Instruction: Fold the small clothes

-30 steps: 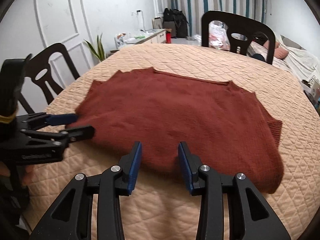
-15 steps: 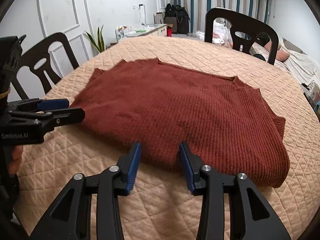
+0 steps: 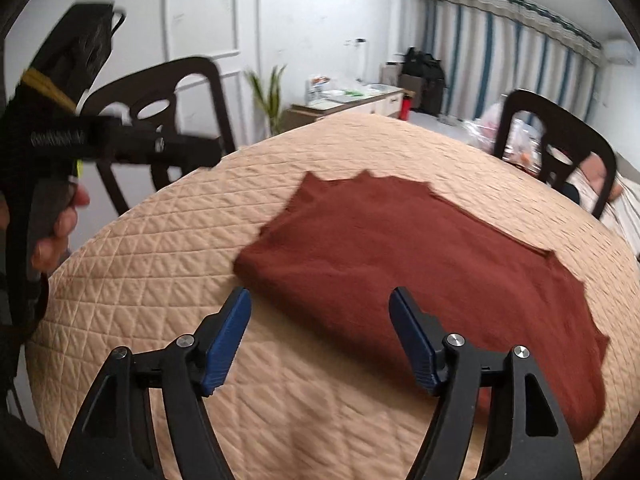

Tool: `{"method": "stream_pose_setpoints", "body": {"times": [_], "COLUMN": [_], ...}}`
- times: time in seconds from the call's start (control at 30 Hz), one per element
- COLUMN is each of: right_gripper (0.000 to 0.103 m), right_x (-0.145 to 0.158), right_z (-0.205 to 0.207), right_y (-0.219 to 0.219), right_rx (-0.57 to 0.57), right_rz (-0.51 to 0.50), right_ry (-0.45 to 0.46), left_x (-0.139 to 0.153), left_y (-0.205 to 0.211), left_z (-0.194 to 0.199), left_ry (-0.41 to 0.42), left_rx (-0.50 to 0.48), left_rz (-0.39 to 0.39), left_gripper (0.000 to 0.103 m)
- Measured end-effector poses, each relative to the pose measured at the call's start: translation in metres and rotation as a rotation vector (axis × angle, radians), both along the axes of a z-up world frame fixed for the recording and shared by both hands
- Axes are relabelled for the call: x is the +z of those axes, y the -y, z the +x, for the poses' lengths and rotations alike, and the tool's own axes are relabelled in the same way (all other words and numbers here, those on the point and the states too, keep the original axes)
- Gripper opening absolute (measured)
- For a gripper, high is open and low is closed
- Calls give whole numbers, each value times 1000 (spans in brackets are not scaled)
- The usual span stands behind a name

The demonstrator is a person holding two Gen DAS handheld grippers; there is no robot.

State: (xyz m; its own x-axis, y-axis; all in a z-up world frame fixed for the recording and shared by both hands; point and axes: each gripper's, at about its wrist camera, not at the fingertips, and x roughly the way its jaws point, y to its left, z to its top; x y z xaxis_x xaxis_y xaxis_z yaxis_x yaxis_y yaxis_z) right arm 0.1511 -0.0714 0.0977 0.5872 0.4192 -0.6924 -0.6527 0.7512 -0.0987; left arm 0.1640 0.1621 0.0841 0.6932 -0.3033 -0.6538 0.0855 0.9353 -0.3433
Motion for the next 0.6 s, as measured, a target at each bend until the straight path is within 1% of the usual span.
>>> {"method": "stream_pose_setpoints", "body": {"times": [0.07, 0.17, 0.27, 0.33, 0.43, 0.5, 0.6], "right_gripper": [72, 72, 72, 72, 72, 72, 71], "right_x": [-6, -16, -25, -30, -36, -38, -39], "right_z": [-1, -4, -6, -5, -1, 4, 8], "right_y": [-14, -34, -49, -56, -64, -65, -67], "right_rx": [33, 66, 66, 70, 69, 55, 41], "right_rz": [-27, -93, -172, -208, -242, -247, -248], "right_ry": [16, 37, 73, 90, 89, 84, 88], "left_x": [-4, -10, -14, -19, -28, -32, -37], "left_y": [-7, -10, -13, -15, -18, -17, -15], "left_z": [5, 12, 19, 27, 42, 51, 62], "left_ry": [-19, -42, -60, -82, -128, -145, -164], "left_rx": [1, -9, -22, -34, -51, -81, -90], "left_rz": [-23, -30, -40, -73, -131, -167, -190], "left_gripper": [88, 88, 88, 88, 89, 89, 90]}}
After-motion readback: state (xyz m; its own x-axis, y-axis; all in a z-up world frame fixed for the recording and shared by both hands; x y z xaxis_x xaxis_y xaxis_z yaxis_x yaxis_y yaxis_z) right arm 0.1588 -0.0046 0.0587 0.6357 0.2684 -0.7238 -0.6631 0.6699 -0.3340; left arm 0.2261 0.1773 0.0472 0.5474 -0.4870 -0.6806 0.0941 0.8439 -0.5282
